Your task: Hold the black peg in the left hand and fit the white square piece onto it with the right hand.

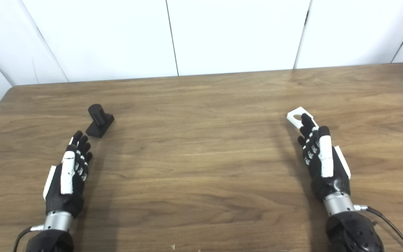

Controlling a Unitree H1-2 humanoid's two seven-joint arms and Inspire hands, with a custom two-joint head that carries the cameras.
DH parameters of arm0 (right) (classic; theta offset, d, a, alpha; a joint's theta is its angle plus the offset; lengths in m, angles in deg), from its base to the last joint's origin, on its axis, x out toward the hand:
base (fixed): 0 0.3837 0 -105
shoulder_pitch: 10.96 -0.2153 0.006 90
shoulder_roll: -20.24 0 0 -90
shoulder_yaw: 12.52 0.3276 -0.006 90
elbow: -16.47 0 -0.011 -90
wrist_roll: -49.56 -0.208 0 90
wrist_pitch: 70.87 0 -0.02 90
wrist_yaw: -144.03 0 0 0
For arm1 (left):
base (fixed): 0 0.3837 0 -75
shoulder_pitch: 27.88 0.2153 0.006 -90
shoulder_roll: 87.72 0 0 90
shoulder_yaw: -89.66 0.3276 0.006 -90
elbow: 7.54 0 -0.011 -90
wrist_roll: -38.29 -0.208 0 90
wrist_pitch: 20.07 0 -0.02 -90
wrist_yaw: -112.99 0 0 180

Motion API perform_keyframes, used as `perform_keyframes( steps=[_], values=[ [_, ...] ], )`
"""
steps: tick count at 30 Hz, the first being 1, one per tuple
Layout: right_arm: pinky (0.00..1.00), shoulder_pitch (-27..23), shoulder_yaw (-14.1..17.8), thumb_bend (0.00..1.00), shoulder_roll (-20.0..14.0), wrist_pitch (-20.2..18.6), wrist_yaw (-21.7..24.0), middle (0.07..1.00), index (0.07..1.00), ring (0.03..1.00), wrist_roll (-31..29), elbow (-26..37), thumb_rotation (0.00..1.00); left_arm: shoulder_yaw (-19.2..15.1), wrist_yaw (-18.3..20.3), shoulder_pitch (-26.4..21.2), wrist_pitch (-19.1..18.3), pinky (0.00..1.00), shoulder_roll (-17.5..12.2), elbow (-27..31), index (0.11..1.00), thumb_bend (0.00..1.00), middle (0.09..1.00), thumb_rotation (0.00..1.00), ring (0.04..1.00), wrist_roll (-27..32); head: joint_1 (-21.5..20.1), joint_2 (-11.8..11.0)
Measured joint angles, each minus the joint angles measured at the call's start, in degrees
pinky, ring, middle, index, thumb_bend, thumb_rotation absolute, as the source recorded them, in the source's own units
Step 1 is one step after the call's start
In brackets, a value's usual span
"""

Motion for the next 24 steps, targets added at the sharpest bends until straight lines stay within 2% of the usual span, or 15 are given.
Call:
perform_keyframes(
  steps=[18,21,24],
  values=[
    [1.0,0.0,-0.2,0.58,0.03,0.25,-0.04,0.989,0.933,1.0,0.03,-0.09,1.0,0.11,-0.25,-0.01,-0.07,1.0,-0.27,0.9,1.0,0.42,1.0,0.92,1.0,-0.66,0.09,0.0],
    [1.0,0.02,-0.23,0.59,0.02,0.35,-0.02,0.996,0.945,1.0,0.02,-0.14,1.0,0.91,-0.8,-0.2,-0.64,1.0,-0.58,1.83,1.0,0.47,1.0,0.79,1.0,-3.97,0.09,0.0],
    [1.0,0.04,-0.48,0.61,-0.01,0.63,0.01,1.0,0.947,1.0,0.02,-0.29,1.0,1.76,-1.66,-0.42,-1.72,1.0,-1.42,2.49,0.969,0.51,1.0,0.75,1.0,-9.05,0.35,-0.35]
  ],
)
